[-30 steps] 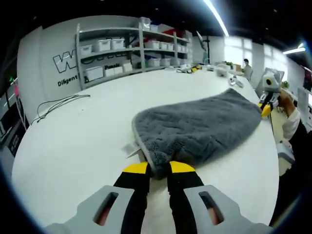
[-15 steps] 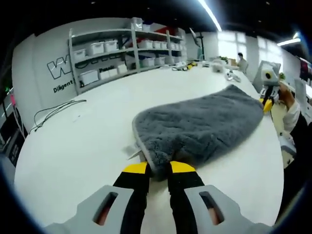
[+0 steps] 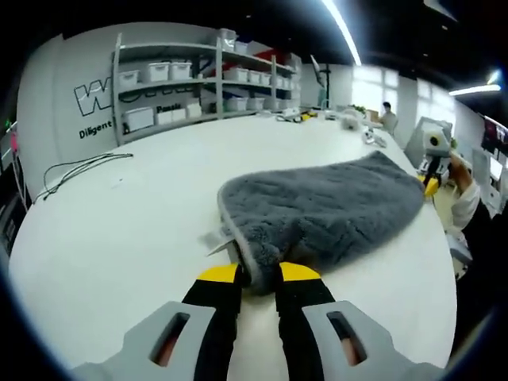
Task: Open the folded towel by lifting each exposed corner and separating the folded layers until the towel lies flat within the target outline without major curled edges
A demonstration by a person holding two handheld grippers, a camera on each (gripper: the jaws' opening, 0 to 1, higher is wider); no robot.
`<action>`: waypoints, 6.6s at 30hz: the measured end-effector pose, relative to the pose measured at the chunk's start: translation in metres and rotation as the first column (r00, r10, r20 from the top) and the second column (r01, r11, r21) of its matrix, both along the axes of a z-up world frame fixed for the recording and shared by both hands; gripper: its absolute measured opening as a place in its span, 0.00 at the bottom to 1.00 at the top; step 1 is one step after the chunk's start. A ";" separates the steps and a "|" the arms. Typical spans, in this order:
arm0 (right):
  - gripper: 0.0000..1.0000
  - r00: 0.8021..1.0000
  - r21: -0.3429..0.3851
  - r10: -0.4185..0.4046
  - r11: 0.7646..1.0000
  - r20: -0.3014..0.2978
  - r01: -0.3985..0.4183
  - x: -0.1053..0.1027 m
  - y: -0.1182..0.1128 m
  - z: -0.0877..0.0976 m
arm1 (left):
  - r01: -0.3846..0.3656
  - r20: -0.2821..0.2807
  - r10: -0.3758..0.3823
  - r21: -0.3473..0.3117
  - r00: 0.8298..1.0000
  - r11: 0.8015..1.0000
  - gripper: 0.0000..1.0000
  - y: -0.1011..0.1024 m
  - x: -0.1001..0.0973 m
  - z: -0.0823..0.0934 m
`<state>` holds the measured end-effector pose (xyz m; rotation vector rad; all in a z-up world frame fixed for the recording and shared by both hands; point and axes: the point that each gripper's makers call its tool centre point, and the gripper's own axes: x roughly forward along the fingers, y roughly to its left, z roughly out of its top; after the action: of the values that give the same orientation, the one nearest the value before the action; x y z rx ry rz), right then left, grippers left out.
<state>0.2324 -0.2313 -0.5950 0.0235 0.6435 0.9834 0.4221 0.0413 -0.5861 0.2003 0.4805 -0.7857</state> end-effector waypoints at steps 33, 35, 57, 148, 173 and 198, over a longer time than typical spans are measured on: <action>0.03 0.996 -0.037 0.087 0.996 -0.016 -0.087 -0.001 0.008 0.000 | -0.012 0.021 0.011 0.014 1.000 1.000 0.14 -0.008 0.038 0.000; 0.03 0.996 -0.039 0.092 0.995 -0.015 -0.092 0.003 0.005 0.001 | -0.009 0.022 0.008 0.021 1.000 1.000 0.14 -0.009 0.040 0.000; 0.03 0.989 -0.061 0.149 0.987 -0.020 -0.150 0.005 0.015 0.002 | -0.012 0.037 0.011 0.030 0.999 0.999 0.14 -0.027 0.049 -0.003; 0.02 0.946 -0.140 0.321 0.936 -0.039 -0.323 -0.029 0.104 -0.004 | 0.058 0.085 -0.071 0.143 0.994 0.988 0.11 -0.090 0.114 -0.001; 0.03 0.939 -0.175 0.342 0.924 -0.024 -0.341 -0.027 0.117 -0.003 | 0.069 0.078 -0.079 0.131 0.994 0.989 0.11 -0.110 0.126 0.002; 0.04 0.889 -0.217 0.442 0.885 0.119 -0.411 -0.031 0.092 0.015 | -0.008 0.312 -0.088 0.293 0.946 0.956 0.24 -0.088 0.121 0.027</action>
<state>0.2018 -0.1390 -0.5797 -0.3795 0.5955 1.3327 0.5427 -0.0464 -0.5595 0.6059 0.2783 -0.7029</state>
